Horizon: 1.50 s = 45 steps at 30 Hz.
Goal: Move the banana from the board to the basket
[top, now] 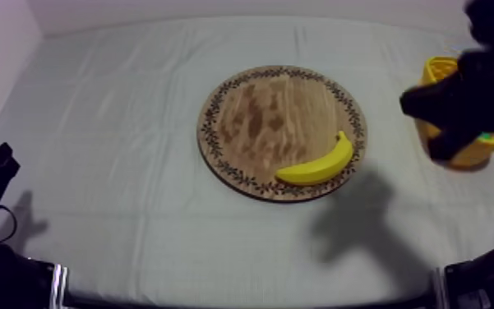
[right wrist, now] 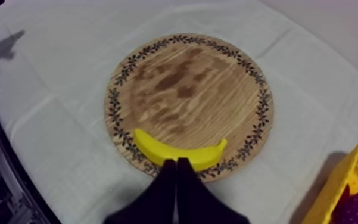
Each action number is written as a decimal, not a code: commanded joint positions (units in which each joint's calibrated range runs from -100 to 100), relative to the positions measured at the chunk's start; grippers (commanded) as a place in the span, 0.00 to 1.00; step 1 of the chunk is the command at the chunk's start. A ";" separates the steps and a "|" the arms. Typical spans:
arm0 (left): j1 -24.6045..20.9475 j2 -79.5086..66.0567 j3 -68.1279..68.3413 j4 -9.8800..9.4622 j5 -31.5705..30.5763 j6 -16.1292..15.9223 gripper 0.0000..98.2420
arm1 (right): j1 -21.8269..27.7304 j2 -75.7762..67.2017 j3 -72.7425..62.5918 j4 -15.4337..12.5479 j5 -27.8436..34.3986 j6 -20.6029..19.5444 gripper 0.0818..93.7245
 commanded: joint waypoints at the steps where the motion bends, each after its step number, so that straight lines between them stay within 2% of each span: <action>1: -0.02 0.02 0.03 -0.01 -0.01 0.01 0.00 | 0.09 11.57 -13.98 0.41 6.93 0.22 0.00; 11: -0.02 0.02 0.03 -0.01 -0.01 0.01 0.00 | 0.78 27.50 -29.67 0.52 19.01 3.42 0.00; 15: -0.02 0.02 0.03 -0.01 -0.01 0.01 0.00 | 0.36 29.41 -30.99 1.00 21.84 7.08 0.00; 20: -0.02 0.02 0.03 -0.01 -0.01 0.01 0.00 | 0.10 30.49 -32.24 1.48 25.55 17.55 0.00; 29: -0.02 0.02 0.03 -0.01 -0.01 0.01 0.00 | -0.08 30.81 -35.03 0.91 31.14 43.48 0.01; 34: -0.02 0.02 0.03 -0.01 -0.01 0.01 0.00 | 1.52 30.73 -36.27 -0.56 31.70 53.66 0.01; 38: -0.02 0.02 0.03 -0.01 -0.01 0.01 0.00 | 0.85 31.05 -36.98 -0.26 33.40 56.20 0.02; 42: -0.02 0.02 0.03 -0.01 -0.01 0.01 0.00 | -0.30 31.48 -37.14 0.41 34.85 56.06 0.05; 45: -0.02 0.02 0.03 -0.01 -0.01 0.01 0.00 | -0.60 31.80 -37.32 0.74 35.17 54.99 0.17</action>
